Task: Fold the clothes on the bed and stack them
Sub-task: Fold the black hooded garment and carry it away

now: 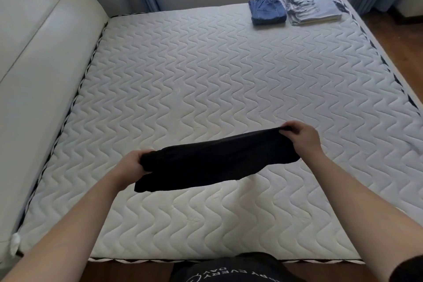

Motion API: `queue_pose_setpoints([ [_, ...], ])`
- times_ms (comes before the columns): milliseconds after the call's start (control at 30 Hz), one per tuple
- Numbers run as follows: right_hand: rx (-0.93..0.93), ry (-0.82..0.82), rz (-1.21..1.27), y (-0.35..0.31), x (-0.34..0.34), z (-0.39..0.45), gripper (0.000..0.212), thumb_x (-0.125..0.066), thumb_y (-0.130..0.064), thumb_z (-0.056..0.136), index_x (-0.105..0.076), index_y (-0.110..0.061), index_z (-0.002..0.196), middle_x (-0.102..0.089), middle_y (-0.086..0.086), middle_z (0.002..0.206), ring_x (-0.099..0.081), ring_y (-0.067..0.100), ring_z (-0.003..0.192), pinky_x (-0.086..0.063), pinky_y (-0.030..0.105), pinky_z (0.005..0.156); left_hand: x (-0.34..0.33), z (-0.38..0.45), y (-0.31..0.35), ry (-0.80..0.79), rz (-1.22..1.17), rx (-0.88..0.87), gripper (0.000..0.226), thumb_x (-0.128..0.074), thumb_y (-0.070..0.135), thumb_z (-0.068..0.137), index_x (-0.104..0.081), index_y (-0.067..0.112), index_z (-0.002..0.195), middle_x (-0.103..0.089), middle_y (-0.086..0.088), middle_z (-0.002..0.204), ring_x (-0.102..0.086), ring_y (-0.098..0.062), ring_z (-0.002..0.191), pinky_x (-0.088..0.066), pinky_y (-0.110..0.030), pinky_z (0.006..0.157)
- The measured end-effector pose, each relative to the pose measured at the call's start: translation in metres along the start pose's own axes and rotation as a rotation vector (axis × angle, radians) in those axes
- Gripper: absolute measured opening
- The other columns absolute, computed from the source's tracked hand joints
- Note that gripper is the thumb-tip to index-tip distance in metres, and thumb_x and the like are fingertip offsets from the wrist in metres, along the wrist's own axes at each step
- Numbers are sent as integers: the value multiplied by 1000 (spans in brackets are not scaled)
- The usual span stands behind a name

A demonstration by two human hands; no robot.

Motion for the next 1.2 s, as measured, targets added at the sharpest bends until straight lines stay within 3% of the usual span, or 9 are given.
queue_pose_setpoints([
  [167, -4, -52, -41, -2, -19, -1, 13, -70, -22, 87, -62, -31, 85, -64, -15, 84, -57, -3, 81, -36, 3, 66, -5, -7, -36, 59, -220, 140, 39, -65, -16, 81, -68, 9, 111, -74, -10, 101, -70, -19, 92, -55, -21, 70],
  [300, -16, -135, -48, -2, -46, -2, 15, -68, -26, 90, -59, -36, 83, -66, -9, 83, -59, 4, 77, -38, 14, 67, -7, -18, -68, 97, -296, 208, 43, -65, -16, 81, -66, 12, 114, -74, -8, 103, -69, -17, 93, -53, -24, 73],
  [433, -29, -208, 8, -6, -73, -7, 22, -72, -19, 86, -67, -40, 86, -72, -11, 89, -68, 10, 90, -50, 24, 80, -2, -34, -109, 148, -328, 275, 43, -67, -16, 79, -67, 13, 110, -75, -5, 97, -69, -16, 89, -53, -24, 72],
  [533, 8, -291, -64, -17, -102, -15, 27, -70, -20, 87, -69, -47, 89, -72, -22, 93, -66, -2, 92, -48, 20, 82, 3, -49, -141, 178, -349, 319, 40, -71, -14, 77, -69, 18, 100, -76, 7, 82, -69, -7, 79, -52, -18, 64],
  [667, 15, -333, -160, -33, -147, -23, 26, -71, -21, 86, -69, -47, 80, -68, -31, 86, -61, -12, 87, -42, 12, 76, 11, -63, -185, 215, -431, 369, 41, -74, -8, 79, -67, 22, 105, -75, 6, 92, -67, -7, 87, -51, -22, 68],
  [900, -73, -272, -169, -52, -238, -37, 22, -76, -20, 80, -70, -41, 77, -68, -30, 80, -62, -11, 80, -41, 3, 67, 39, -66, -272, 195, -494, 432, 42, -74, -5, 81, -64, 21, 112, -71, 4, 100, -65, -12, 94, -49, -22, 71],
  [1033, -116, -255, -187, -66, -303, -35, 13, -76, -21, 80, -72, -33, 81, -73, -15, 85, -65, -2, 81, -47, 19, 76, 71, -61, -325, 174, -524, 490, 46, -82, 6, 76, -63, 26, 113, -71, 5, 103, -66, -13, 98, -49, -30, 80],
  [1133, -101, -274, -217, -80, -362, -21, 14, -75, -23, 81, -69, -36, 81, -71, -17, 83, -64, -4, 81, -45, 18, 77, 99, -48, -362, 166, -514, 494, 48, -84, 20, 66, -65, 31, 108, -75, 9, 97, -68, -7, 95, -50, -22, 75],
  [1200, -95, -279, -226, -85, -402, -6, 14, -75, -24, 82, -69, -37, 81, -72, -17, 85, -65, 1, 85, -46, 20, 81, 116, -37, -389, 177, -501, 521, 47, -83, 16, 74, -62, 21, 116, -73, 2, 104, -68, -14, 100, -52, -25, 78],
])
Point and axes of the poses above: each hand's wrist, its own z-axis towards the middle knuckle, its own x-axis out of the back of the hand, y = z × x, the point moved 8 cm from there along z, towards the middle knuckle
